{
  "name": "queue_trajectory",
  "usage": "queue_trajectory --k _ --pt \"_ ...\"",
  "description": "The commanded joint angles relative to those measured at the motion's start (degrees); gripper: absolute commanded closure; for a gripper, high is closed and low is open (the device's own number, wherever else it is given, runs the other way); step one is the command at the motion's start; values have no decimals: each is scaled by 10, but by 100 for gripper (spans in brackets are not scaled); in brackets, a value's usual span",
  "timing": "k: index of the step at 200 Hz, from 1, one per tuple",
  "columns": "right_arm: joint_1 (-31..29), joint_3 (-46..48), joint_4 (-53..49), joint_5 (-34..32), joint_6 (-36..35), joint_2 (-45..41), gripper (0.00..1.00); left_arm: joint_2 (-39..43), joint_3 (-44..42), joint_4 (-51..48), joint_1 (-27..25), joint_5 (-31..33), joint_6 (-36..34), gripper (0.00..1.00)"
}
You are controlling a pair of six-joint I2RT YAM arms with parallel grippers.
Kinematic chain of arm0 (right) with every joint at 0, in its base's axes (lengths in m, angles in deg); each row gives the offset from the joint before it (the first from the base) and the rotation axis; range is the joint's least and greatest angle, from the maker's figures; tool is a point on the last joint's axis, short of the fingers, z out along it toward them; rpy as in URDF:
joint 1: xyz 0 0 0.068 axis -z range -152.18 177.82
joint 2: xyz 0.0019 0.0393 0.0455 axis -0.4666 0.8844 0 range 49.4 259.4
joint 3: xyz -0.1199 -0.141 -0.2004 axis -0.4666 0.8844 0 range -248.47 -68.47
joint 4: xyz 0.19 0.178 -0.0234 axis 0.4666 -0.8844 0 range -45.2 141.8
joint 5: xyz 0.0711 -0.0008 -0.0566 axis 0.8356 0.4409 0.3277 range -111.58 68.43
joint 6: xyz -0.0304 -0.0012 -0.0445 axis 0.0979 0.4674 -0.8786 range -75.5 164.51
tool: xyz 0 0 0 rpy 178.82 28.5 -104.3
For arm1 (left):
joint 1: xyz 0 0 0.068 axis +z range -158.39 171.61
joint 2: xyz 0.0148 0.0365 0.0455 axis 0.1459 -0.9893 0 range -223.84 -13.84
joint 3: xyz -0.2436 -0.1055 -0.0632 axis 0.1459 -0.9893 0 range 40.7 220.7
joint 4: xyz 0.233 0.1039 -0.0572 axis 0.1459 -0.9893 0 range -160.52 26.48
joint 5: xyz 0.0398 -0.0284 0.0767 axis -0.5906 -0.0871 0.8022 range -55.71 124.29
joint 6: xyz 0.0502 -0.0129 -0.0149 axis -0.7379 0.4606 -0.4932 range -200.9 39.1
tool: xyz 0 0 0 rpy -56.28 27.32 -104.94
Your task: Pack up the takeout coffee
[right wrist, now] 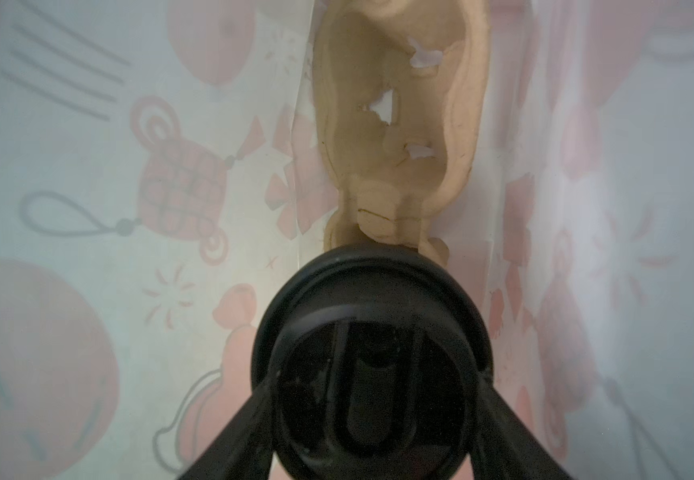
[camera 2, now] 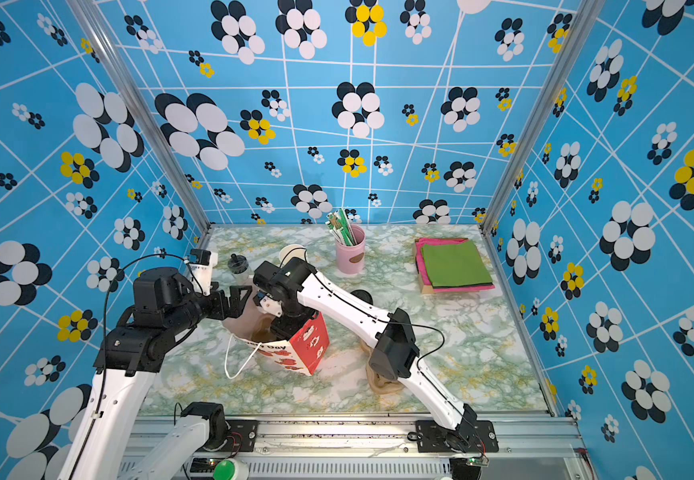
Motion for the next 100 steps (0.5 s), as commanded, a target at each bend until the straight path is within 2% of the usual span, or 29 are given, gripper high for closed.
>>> queue_trajectory --k 1,62,100 --pt "-6 -6 -46 -16 -3 18 34 1 0 14 5 -9 9 1" --pt "-6 -33 -42 -9 -5 -4 30 -1 1 15 5 -9 11 1" --pt "-6 -35 -43 -25 -8 -7 34 -1 0 14 4 -9 12 1"
